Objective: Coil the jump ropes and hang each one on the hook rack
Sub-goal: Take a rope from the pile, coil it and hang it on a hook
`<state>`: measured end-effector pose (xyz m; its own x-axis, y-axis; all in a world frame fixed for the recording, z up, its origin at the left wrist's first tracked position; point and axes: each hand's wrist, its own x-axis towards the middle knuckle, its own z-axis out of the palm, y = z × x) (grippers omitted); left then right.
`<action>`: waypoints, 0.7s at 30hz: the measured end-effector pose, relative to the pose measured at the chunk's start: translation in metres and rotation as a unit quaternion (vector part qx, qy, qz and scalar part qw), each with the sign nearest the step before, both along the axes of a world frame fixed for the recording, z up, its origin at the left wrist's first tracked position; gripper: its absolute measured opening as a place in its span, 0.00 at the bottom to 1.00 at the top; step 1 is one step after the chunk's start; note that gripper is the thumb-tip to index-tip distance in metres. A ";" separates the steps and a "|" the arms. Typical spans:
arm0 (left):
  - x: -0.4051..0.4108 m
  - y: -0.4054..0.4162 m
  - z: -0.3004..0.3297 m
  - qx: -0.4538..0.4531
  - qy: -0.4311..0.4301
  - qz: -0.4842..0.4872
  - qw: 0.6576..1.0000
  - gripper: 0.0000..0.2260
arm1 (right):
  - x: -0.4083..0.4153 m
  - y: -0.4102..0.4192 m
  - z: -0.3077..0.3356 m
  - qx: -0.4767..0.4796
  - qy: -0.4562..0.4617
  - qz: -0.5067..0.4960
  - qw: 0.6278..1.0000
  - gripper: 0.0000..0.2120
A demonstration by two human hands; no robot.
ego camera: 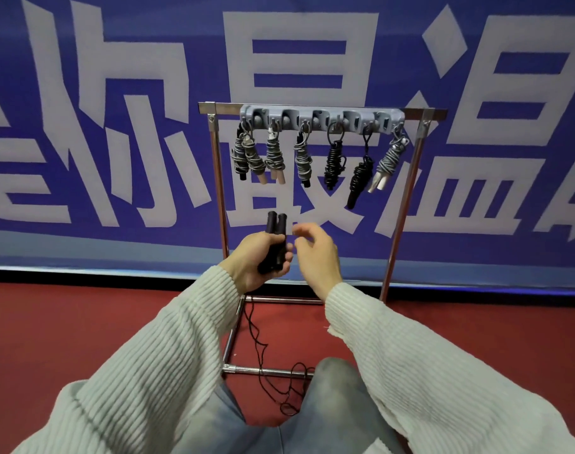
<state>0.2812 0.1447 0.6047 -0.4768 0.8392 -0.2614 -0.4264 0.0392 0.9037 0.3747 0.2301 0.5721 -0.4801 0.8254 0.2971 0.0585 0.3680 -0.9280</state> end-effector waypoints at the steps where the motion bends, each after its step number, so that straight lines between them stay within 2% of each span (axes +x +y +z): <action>1: -0.001 -0.003 0.002 -0.018 0.034 -0.010 0.999 0.07 | 0.001 0.005 0.002 -0.003 0.015 -0.006 1.000 0.12; 3: -0.002 -0.010 0.006 -0.047 0.111 -0.027 0.992 0.06 | 0.001 0.014 0.004 -0.014 0.022 0.033 0.999 0.22; 6: -0.007 -0.024 0.015 -0.044 0.137 -0.112 0.983 0.07 | -0.002 0.024 0.006 -0.014 -0.041 0.170 0.985 0.35; 7: -0.009 -0.030 0.018 -0.039 0.134 -0.144 0.980 0.07 | -0.003 0.026 0.009 -0.003 -0.052 0.190 0.980 0.34; 8: -0.009 -0.036 0.021 -0.033 0.132 -0.168 0.976 0.06 | -0.005 0.028 0.011 0.001 -0.049 0.196 0.979 0.28; 10: -0.012 -0.046 0.028 -0.003 0.117 -0.173 0.978 0.03 | -0.004 0.027 0.015 -0.015 -0.029 0.206 0.978 0.11; 11: -0.016 -0.050 0.032 0.021 0.100 -0.158 0.982 0.02 | -0.002 0.024 0.015 -0.032 -0.018 0.219 0.975 0.06; 13: -0.027 -0.053 0.041 0.071 0.055 -0.113 0.990 0.04 | 0.004 0.017 0.009 -0.056 -0.013 0.220 0.974 0.08; 15: -0.040 -0.051 0.050 0.095 0.035 -0.039 0.994 0.10 | 0.009 0.016 -0.002 -0.008 -0.033 0.179 0.983 0.09; 16: -0.045 -0.049 0.051 0.084 0.064 0.009 0.994 0.14 | 0.012 0.017 -0.007 0.050 -0.060 0.158 0.984 0.09; 17: -0.047 -0.046 0.048 0.059 0.140 0.054 0.987 0.15 | 0.014 0.018 -0.010 0.123 -0.103 0.150 0.976 0.10; 18: -0.048 -0.042 0.042 0.021 0.257 0.088 0.962 0.15 | 0.016 0.017 -0.009 0.189 -0.160 0.159 0.956 0.11; 19: -0.050 -0.037 0.031 -0.022 0.400 0.105 0.910 0.14 | 0.018 0.015 -0.005 0.244 -0.224 0.175 0.927 0.12; 21: -0.054 -0.033 0.008 -0.103 0.656 0.074 0.744 0.14 | 0.019 0.007 0.011 0.343 -0.313 0.201 0.862 0.13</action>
<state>0.2275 0.1115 0.6127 -0.5184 0.7585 0.3948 0.8041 0.2752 0.5270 0.3941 0.2372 0.5834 -0.9305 0.2873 0.2272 0.2086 0.9256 -0.3159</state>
